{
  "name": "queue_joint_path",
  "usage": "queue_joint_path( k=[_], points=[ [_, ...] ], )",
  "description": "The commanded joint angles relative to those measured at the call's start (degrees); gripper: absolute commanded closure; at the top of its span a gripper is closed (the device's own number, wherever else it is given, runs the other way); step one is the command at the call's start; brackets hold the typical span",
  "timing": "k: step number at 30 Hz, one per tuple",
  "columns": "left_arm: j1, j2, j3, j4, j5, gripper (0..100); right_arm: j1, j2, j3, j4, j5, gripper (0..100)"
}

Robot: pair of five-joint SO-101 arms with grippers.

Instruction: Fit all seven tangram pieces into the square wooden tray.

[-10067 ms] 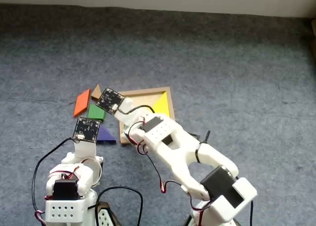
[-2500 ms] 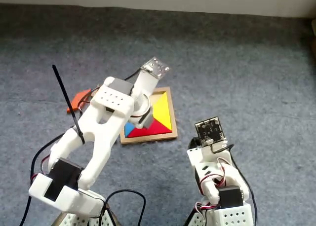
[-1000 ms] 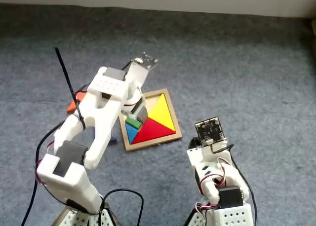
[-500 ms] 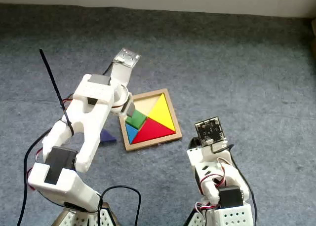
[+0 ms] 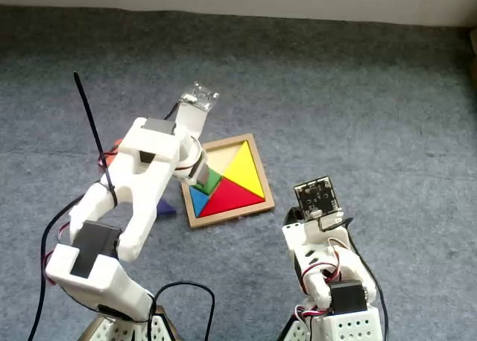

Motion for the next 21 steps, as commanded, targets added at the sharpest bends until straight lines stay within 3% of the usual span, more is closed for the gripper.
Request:
queue_joint_path(
  k=[1,8,21],
  points=[
    [1.3,3.8,-4.1,-1.1,0.4,77,0.7,-0.9,4.5,-0.1,-0.4,99.2],
    [1.7,9.1,-10.9,6.2,0.1,77,0.7,-0.9,4.5,-0.1,-0.4,99.2],
    [4.3,-6.1,3.2,6.0,0.2,77,0.7,-0.9,4.6,-0.1,-0.4,99.2]
  ],
)
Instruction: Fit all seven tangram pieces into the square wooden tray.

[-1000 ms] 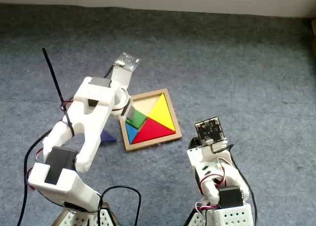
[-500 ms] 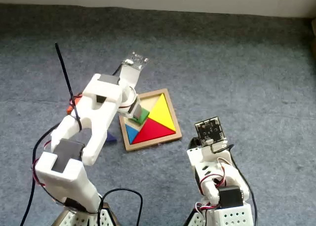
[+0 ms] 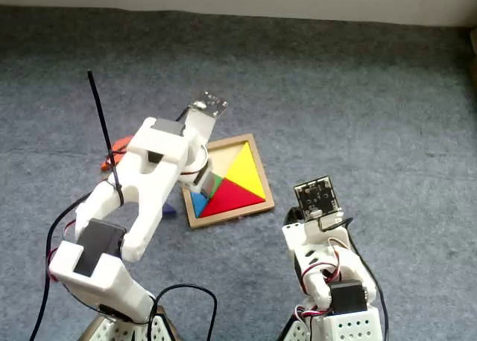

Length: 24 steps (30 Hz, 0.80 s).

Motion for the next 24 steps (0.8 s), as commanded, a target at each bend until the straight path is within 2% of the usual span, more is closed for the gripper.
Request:
queue_joint_path(
  k=[1,6,8,12,17,24],
  points=[
    [1.5,-6.4,3.2,0.7,0.0,77,0.7,-0.9,4.6,-0.1,-0.4,99.2],
    [0.3,-13.4,4.8,0.7,0.4,77,0.7,-0.9,4.6,-0.1,-0.4,99.2],
    [-1.8,-16.2,4.8,0.5,1.0,77,0.7,-0.9,4.6,-0.1,-0.4,99.2],
    [-9.4,-18.9,4.8,-4.3,6.9,77,0.7,-0.9,4.6,-0.1,-0.4,99.2],
    [-16.2,-13.4,4.0,-9.6,9.2,77,0.7,-0.9,4.6,-0.1,-0.4,99.2],
    [-20.5,-0.7,-6.1,-9.6,13.0,77,0.7,-0.9,4.6,-0.1,-0.4,99.2]
  ],
)
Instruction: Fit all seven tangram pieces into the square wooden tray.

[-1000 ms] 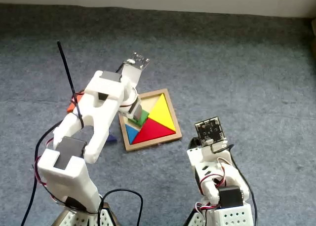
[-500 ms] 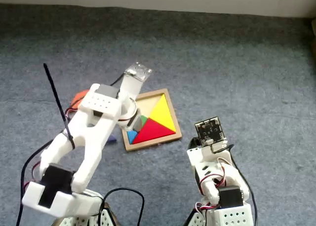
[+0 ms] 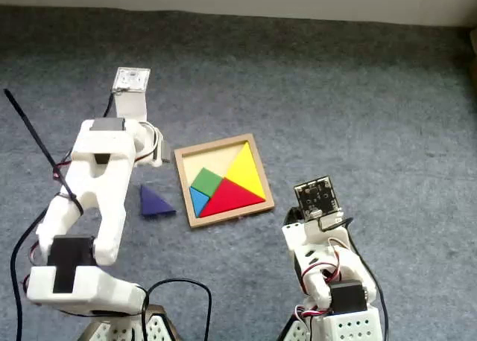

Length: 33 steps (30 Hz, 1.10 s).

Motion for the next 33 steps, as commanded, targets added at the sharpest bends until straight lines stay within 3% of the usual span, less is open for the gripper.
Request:
queue_joint_path(
  k=[1,15,27,33],
  points=[
    [-1.6,4.5,-7.3,-0.9,1.1,77,0.7,-0.9,4.6,-0.1,-0.4,99.2],
    [-1.6,17.5,-18.7,-0.4,1.0,77,0.7,-0.9,4.6,-0.1,-0.4,99.2],
    [-1.4,29.8,-35.7,12.6,1.1,77,0.7,-0.9,4.6,-0.1,-0.4,99.2],
    [-1.2,32.0,-39.0,14.8,1.0,84,0.7,-0.9,4.6,-0.1,-0.4,99.2]
  ],
)
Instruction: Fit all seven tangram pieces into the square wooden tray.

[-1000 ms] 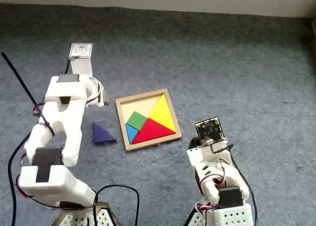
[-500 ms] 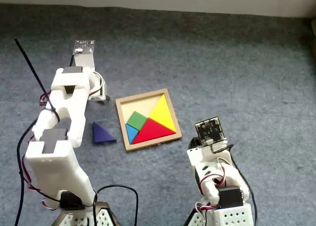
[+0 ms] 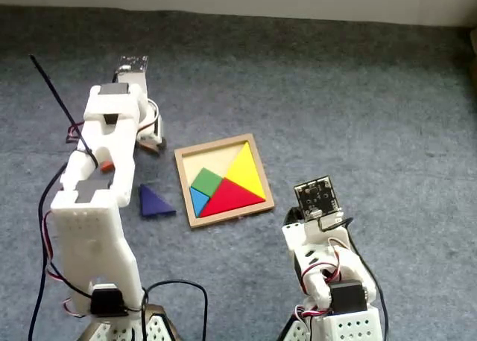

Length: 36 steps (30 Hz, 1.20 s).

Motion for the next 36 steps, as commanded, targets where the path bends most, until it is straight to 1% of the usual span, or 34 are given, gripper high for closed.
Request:
queue_joint_path(
  k=[1,8,13,16,20,26,31,36],
  points=[
    [-0.2,-0.3,-2.3,1.1,0.2,85,0.7,-0.9,4.6,-0.1,-0.4,99.2],
    [-0.1,-0.5,-2.5,2.2,0.0,90,0.7,-0.9,4.6,-0.1,-0.4,99.2],
    [-0.2,-1.0,-2.6,4.4,0.0,90,0.7,-0.9,4.6,-0.1,-0.4,99.2],
    [-0.2,-4.4,-0.9,4.7,-0.1,90,0.7,-0.9,4.6,-0.1,-0.4,99.2],
    [0.7,-10.7,5.4,4.0,-0.1,90,0.7,-0.9,4.6,-0.1,-0.4,99.2],
    [4.7,-21.9,18.5,-1.8,-0.1,90,0.7,-0.9,4.6,-0.1,-0.4,99.2],
    [9.0,-31.0,28.8,-6.2,-0.1,90,0.7,-0.9,4.6,-0.1,-0.4,99.2],
    [14.4,-35.6,34.9,-8.7,-0.1,90,0.7,-0.9,4.6,-0.1,-0.4,99.2]
  ],
)
